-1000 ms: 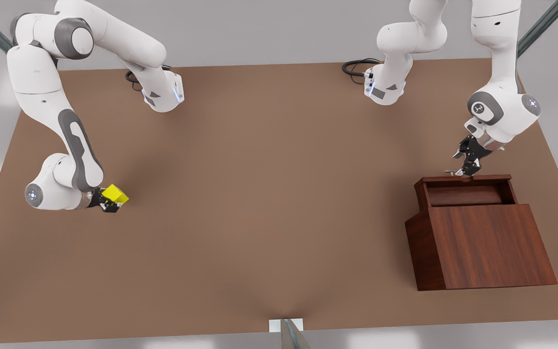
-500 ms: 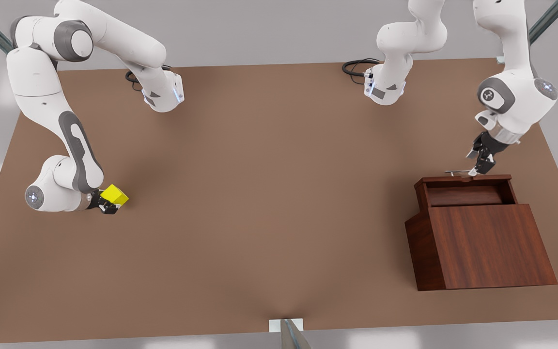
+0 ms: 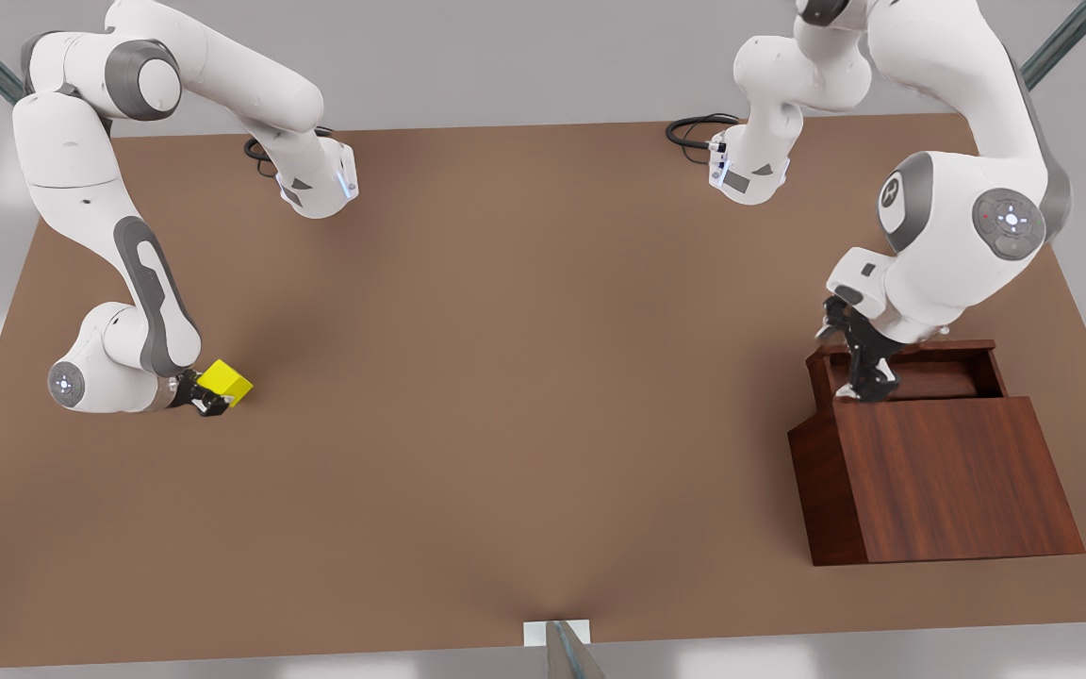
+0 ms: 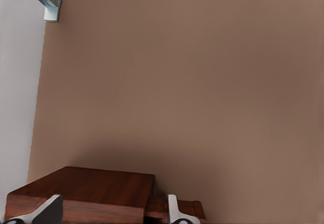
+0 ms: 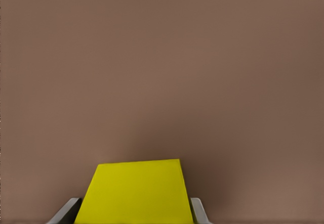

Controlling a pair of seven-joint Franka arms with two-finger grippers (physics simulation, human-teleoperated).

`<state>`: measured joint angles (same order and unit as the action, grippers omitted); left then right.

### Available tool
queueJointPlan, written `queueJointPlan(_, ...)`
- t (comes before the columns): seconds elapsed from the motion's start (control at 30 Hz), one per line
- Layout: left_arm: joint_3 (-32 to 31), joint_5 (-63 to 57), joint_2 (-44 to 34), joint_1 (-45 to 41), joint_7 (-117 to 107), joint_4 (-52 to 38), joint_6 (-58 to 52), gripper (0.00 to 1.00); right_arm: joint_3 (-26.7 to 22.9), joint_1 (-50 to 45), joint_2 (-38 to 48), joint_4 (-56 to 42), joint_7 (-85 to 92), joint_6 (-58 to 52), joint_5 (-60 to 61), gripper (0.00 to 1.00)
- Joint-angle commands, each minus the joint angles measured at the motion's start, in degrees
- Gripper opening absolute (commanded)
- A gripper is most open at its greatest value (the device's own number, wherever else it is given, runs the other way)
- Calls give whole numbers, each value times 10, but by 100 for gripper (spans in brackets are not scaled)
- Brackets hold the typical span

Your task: Open the drawer with left arm, place the square in the middle with right arm, and place the square in the drawer with left arm

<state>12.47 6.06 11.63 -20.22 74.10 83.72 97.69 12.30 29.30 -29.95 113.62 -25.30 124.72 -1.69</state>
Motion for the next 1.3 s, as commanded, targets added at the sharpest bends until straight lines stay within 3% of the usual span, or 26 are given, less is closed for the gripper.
queueJointPlan(0.0, 0, 2, -7, -6, -766, 0, -108, 100, 0, 0, 1, -1, 2, 0, 0, 80)
queueJointPlan(1.27, 4, 4, 5, -4, -767, -1, -116, 100, 13, -16, 1, -12, 16, -47, 5, 83)
